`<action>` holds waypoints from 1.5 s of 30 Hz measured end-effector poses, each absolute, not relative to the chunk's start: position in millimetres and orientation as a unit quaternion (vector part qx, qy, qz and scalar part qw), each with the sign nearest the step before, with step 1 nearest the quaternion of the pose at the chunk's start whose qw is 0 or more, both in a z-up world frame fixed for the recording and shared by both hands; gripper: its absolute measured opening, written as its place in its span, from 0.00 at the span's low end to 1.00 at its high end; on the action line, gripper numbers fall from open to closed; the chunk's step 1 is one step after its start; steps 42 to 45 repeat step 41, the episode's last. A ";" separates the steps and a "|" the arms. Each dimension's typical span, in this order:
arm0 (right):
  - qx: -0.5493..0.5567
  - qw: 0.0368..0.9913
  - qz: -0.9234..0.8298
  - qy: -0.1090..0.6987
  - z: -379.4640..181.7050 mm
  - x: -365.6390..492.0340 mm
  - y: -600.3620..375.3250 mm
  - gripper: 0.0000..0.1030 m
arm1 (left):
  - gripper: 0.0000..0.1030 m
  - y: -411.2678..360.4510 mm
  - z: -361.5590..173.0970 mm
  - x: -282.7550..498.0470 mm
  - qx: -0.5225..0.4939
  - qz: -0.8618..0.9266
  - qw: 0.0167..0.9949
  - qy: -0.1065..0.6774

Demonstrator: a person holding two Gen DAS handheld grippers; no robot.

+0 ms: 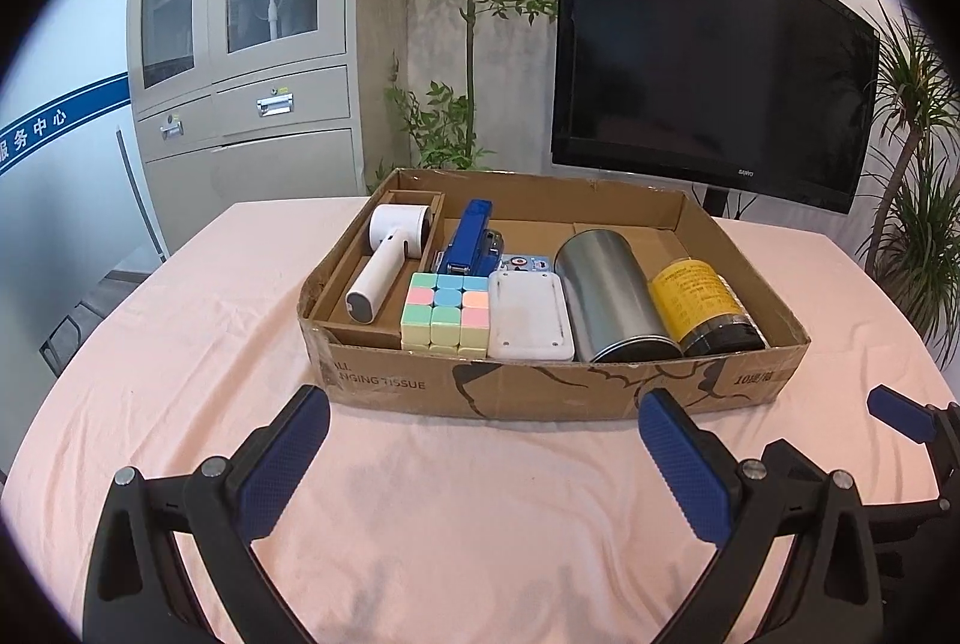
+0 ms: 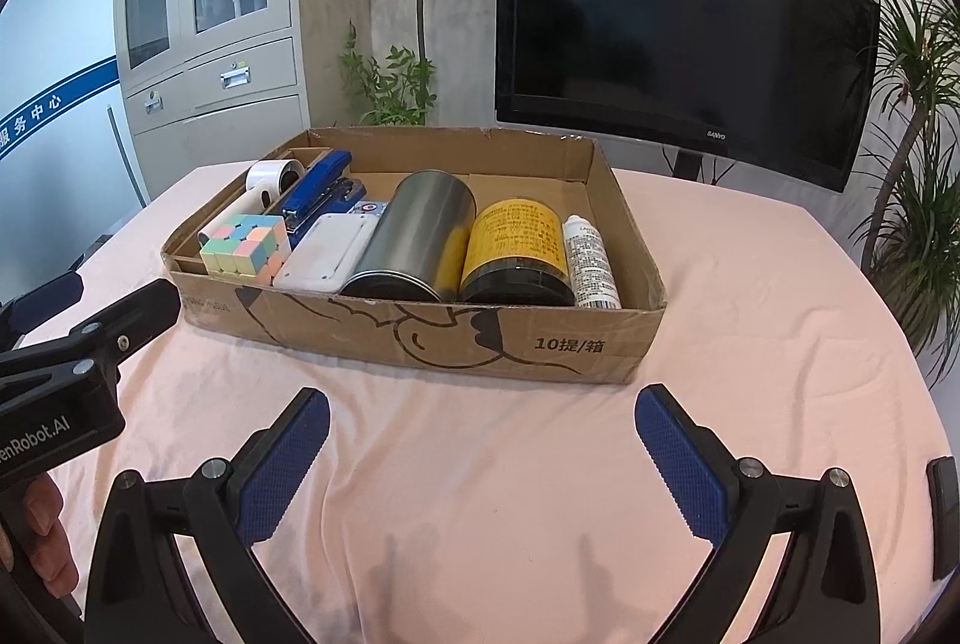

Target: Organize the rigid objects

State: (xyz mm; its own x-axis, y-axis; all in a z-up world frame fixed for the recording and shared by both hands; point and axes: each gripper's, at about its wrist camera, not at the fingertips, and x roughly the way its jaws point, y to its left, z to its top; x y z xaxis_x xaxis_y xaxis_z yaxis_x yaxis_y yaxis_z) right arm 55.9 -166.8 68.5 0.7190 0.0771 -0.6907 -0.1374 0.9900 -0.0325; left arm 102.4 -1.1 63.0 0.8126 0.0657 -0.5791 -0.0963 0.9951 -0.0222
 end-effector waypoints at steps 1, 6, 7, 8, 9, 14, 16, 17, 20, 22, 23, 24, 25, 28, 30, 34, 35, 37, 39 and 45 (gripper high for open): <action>-0.039 0.926 0.056 0.370 67.6 54.2 -164.8 0.99 | 0.99 -1.4 63.3 101.8 -0.025 0.043 0.952 0.302; -0.039 0.926 0.054 0.371 66.7 53.5 -163.3 0.99 | 0.99 -1.8 61.7 103.1 -0.023 0.042 0.951 0.307; -0.038 0.926 0.054 0.371 66.2 53.7 -162.9 0.99 | 0.99 -1.9 61.4 102.8 -0.023 0.042 0.950 0.308; -0.037 0.926 0.052 0.372 65.2 52.3 -161.2 0.99 | 0.99 -1.8 61.3 102.7 -0.023 0.042 0.950 0.308; -0.036 0.926 0.051 0.372 64.6 51.8 -160.0 0.99 | 0.99 -1.9 61.3 102.4 -0.024 0.042 0.950 0.309; -0.035 0.926 0.048 0.372 63.4 50.1 -158.0 0.99 | 0.99 -1.6 60.8 102.7 -0.023 0.041 0.950 0.308; -0.034 0.926 0.046 0.372 63.0 49.1 -157.1 0.99 | 0.99 -1.7 60.7 103.5 -0.021 0.042 0.950 0.308; -0.034 0.926 0.046 0.372 62.8 49.3 -156.9 0.99 | 0.99 -1.9 60.3 103.8 -0.020 0.043 0.950 0.309; -0.035 0.926 0.045 0.372 62.4 48.6 -156.0 0.99 | 0.99 -1.9 60.0 103.9 -0.020 0.043 0.950 0.309; -0.034 0.927 0.044 0.372 62.6 48.1 -155.7 0.99 | 0.99 -2.4 59.4 104.0 -0.020 0.040 0.949 0.311; -0.034 0.927 0.044 0.372 62.5 47.9 -155.7 0.99 | 0.99 -1.9 58.9 105.2 -0.020 0.039 0.949 0.313; -0.034 0.927 0.044 0.372 62.3 47.8 -155.3 0.99 | 0.99 -1.9 58.2 105.4 -0.021 0.037 0.948 0.314; -0.033 0.926 0.044 0.372 62.0 48.0 -155.2 0.99 | 0.99 -1.7 57.5 105.5 -0.021 0.038 0.948 0.316; -0.034 0.926 0.043 0.372 62.0 47.4 -154.5 0.99 | 0.99 -0.6 56.3 105.7 -0.024 0.040 0.947 0.317; -0.034 0.926 0.042 0.373 61.2 46.6 -152.4 0.99 | 0.99 0.6 56.0 106.3 -0.027 0.039 0.947 0.317; -0.033 0.926 0.037 0.375 59.7 44.2 -146.3 0.99 | 0.99 1.9 54.8 109.5 -0.022 0.045 0.947 0.317; -0.032 0.925 0.035 0.376 59.2 44.3 -145.1 0.99 | 0.99 2.5 54.5 110.1 -0.025 0.040 0.947 0.319; -0.033 0.925 0.034 0.378 58.2 45.5 -143.7 0.99 | 0.99 4.0 53.1 111.1 -0.033 0.030 0.946 0.322; -0.034 0.924 0.032 0.379 56.8 48.2 -143.1 0.99 | 0.99 5.3 51.7 111.9 -0.036 0.026 0.947 0.317; -0.032 0.924 0.034 0.380 54.9 49.8 -141.2 0.99 | 0.99 9.3 49.2 119.9 -0.039 0.014 0.944 0.328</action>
